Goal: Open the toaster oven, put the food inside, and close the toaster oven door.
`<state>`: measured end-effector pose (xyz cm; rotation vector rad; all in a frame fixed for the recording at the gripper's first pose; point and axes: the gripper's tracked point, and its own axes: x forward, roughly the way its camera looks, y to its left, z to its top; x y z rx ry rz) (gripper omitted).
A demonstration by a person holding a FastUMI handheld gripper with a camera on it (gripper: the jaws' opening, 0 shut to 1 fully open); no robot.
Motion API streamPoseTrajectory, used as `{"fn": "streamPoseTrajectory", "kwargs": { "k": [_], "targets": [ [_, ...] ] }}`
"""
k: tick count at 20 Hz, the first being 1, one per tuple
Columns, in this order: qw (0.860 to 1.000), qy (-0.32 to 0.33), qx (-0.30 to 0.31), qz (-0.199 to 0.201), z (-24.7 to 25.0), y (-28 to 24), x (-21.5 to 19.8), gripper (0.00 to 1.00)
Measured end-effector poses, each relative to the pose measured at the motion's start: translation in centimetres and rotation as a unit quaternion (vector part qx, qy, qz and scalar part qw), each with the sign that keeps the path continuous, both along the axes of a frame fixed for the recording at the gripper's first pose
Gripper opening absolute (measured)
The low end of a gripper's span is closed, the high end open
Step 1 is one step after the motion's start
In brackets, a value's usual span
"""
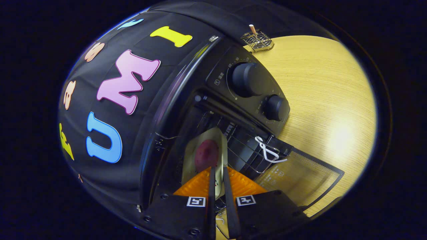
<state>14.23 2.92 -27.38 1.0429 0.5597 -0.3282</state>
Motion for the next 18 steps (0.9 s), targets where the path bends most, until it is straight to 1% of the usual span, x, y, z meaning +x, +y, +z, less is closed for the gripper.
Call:
{"fn": "streamPoseTrajectory", "kwargs": {
  "k": [1,2,3,5,8,11,13,16,18],
  "targets": [
    [1.000,-0.005,-0.001,0.005,0.4,0.2,0.1,0.23],
    [1.000,-0.009,-0.007,0.012,0.7,0.4,0.0,0.42],
    [1.000,-0.014,-0.013,0.021,1.2,0.7,-0.2,0.51],
    [0.999,-0.007,-0.031,0.042,1.2,0.9,-1.3,0.90],
    [0.995,0.011,-0.066,0.080,1.1,1.7,-4.4,0.99],
    [0.988,0.021,-0.089,0.124,1.8,2.8,-7.6,0.99],
    [0.981,0.035,-0.107,0.160,1.9,3.1,-9.6,0.99],
    [0.962,0.047,-0.165,0.213,2.2,2.6,-12.1,0.99],
    [0.937,0.058,-0.227,0.260,1.7,2.3,-13.9,0.99]
  ]
}}
